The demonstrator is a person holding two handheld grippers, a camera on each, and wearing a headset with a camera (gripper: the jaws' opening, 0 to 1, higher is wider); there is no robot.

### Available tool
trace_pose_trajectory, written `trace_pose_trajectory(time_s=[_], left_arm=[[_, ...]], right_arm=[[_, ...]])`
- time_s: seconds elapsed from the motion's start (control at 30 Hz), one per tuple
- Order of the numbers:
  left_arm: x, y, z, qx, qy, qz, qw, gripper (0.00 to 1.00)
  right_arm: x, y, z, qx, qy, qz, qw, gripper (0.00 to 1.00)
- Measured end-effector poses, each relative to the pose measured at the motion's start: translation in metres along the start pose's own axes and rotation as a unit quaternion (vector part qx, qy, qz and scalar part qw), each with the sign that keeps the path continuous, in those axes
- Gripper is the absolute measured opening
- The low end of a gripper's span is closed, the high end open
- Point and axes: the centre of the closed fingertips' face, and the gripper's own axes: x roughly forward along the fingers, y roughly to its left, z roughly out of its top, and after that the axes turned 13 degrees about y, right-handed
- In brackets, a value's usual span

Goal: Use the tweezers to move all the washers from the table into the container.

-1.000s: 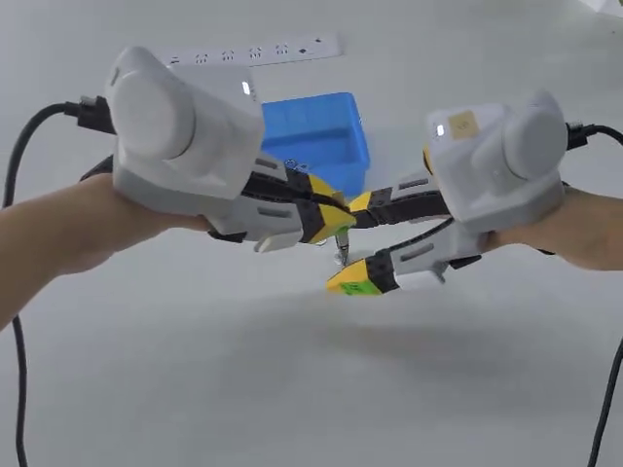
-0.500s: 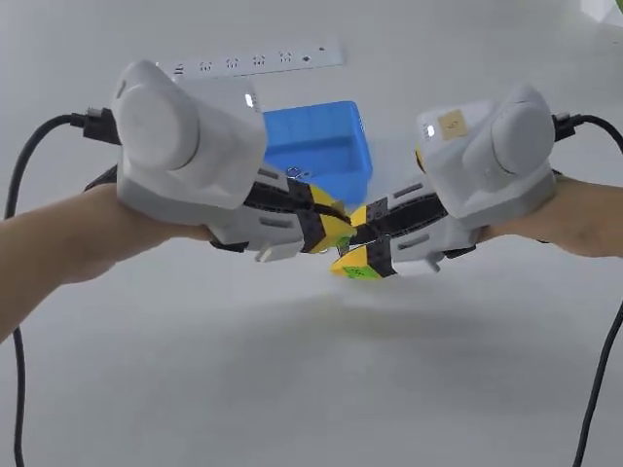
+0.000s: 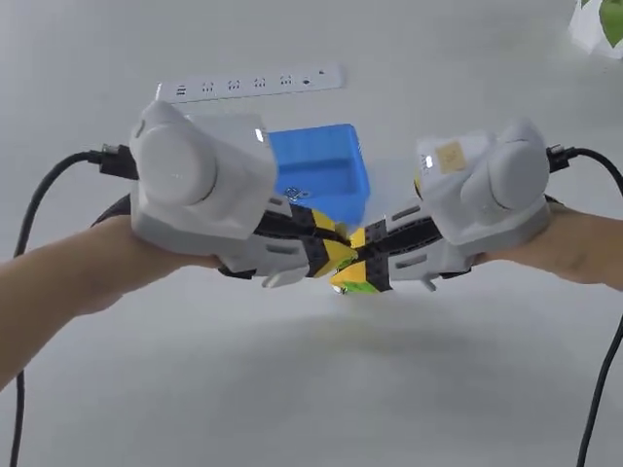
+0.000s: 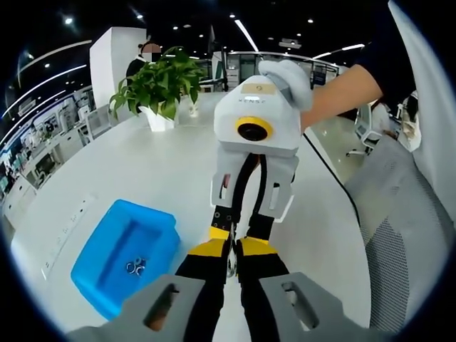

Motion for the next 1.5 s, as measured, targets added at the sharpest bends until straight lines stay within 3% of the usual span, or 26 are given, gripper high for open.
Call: trace_pose_trajectory(time_s=[0.23,0.4,0.6,0.77,1.13,1.4,1.5], left_arm=[[-0.001,-0.007,-0.004,0.004,0.011,0.001,0.9999,0.19],[-0.008,-0.002,-0.007,-0.008,0.012,0.015,0.9998,0.20],[-0.021,0.002,-0.009,-0.033,0.000,0.030,0.9990,0.20],[-0.034,0.004,-0.008,-0.065,-0.025,0.044,0.9966,0.20],[-0.053,0.003,-0.026,-0.090,-0.034,0.070,0.9929,0.21],[-0.068,0.009,-0.036,-0.108,-0.047,0.089,0.9890,0.31],[-0.072,0.011,-0.039,-0.116,-0.056,0.096,0.9871,0.40]], right_arm=[[-0.001,-0.001,0.000,0.001,0.003,-0.008,1.0000,0.10],[-0.003,0.000,0.000,-0.002,0.007,-0.011,0.9999,0.10],[-0.009,-0.001,0.008,0.002,-0.001,-0.017,0.9999,0.10],[-0.014,0.000,0.015,0.004,-0.005,-0.021,0.9998,0.10],[-0.018,0.001,0.024,0.000,-0.005,-0.025,0.9997,0.10],[-0.026,-0.006,0.032,-0.007,-0.005,-0.033,0.9994,0.10],[-0.030,-0.009,0.039,-0.008,-0.009,-0.036,0.9993,0.10]])
